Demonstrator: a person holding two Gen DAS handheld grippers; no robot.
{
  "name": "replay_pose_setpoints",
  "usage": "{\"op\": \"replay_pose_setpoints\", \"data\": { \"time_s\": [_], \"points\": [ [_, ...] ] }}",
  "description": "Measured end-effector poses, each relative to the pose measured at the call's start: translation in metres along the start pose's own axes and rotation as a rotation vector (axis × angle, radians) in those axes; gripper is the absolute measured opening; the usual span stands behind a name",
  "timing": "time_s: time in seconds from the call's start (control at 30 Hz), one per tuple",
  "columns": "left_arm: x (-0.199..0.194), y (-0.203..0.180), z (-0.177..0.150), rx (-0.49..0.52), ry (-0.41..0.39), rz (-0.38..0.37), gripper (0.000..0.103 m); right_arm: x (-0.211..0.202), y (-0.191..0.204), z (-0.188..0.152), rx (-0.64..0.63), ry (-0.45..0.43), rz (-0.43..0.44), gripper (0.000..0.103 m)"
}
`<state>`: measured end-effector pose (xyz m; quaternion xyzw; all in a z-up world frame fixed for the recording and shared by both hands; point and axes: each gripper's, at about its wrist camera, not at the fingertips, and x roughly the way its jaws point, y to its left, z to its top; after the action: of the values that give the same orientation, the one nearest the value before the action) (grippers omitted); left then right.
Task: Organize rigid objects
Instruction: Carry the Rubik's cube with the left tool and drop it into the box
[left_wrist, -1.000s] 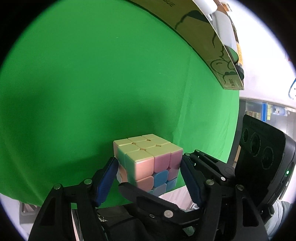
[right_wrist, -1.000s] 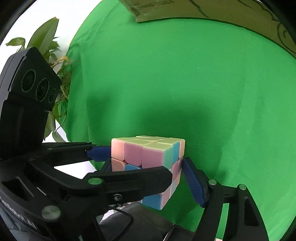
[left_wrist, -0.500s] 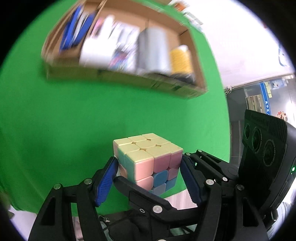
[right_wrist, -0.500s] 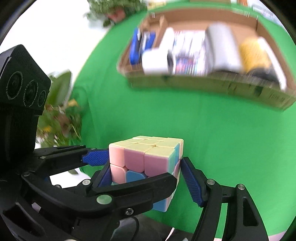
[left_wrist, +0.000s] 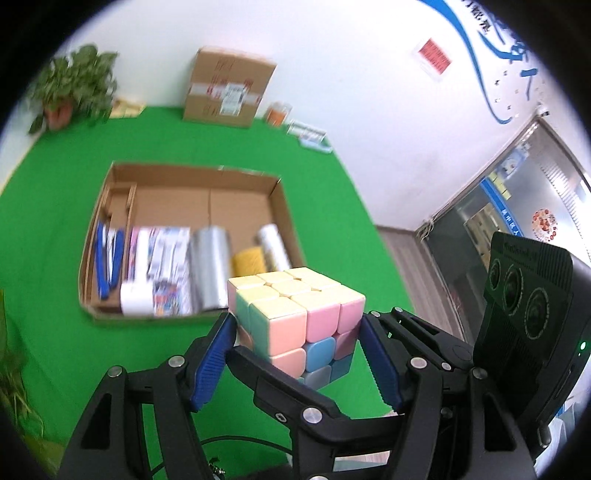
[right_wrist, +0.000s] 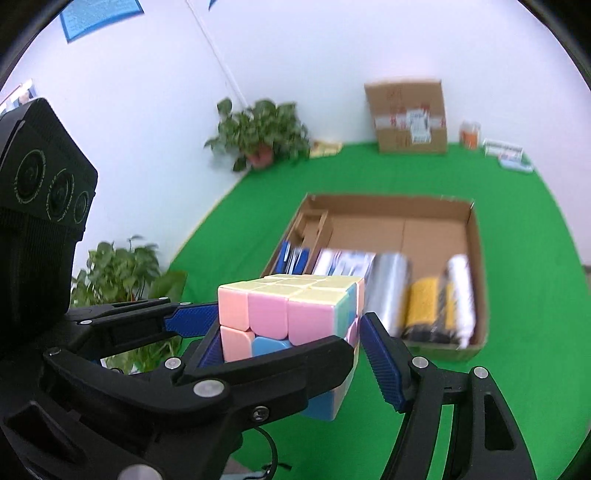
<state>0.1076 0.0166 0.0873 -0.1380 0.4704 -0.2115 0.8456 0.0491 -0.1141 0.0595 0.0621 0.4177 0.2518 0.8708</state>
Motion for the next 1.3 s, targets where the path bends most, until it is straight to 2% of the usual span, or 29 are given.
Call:
{"op": "replay_pose_setpoints", "data": {
  "time_s": [0.1, 0.2, 0.4, 0.8, 1.07, 1.17, 1.3],
  "points": [
    [0.0, -0.005, 0.015, 0.03, -0.018, -0.006, 0.068, -0.012, -0.006, 0.019, -0.003, -0.035, -0.013, 0.069],
    [0.011, 0.006, 0.03, 0.034, -0.014, -0.014, 0.068, -0.005, -0.011, 0.035, 0.004, -0.039, -0.023, 0.069],
    [0.038, 0.042, 0.063, 0.012, 0.028, -0.046, 0.068, 0.042, -0.024, 0.069, 0.023, 0.009, -0.052, 0.068],
    [0.127, 0.162, 0.129, -0.095, 0.178, -0.091, 0.068, 0.223, -0.046, 0.124, 0.085, 0.198, -0.075, 0.068],
    [0.215, 0.231, 0.188, -0.116, 0.293, -0.055, 0.068, 0.362, -0.099, 0.176, 0.138, 0.305, -0.029, 0.068],
    [0.244, 0.255, 0.194, -0.155, 0.353, -0.034, 0.068, 0.414, -0.119, 0.179, 0.181, 0.355, 0.003, 0.068],
    [0.269, 0.279, 0.192, -0.203, 0.42, -0.006, 0.068, 0.46, -0.134, 0.17, 0.237, 0.406, 0.032, 0.068]
  ]
}}
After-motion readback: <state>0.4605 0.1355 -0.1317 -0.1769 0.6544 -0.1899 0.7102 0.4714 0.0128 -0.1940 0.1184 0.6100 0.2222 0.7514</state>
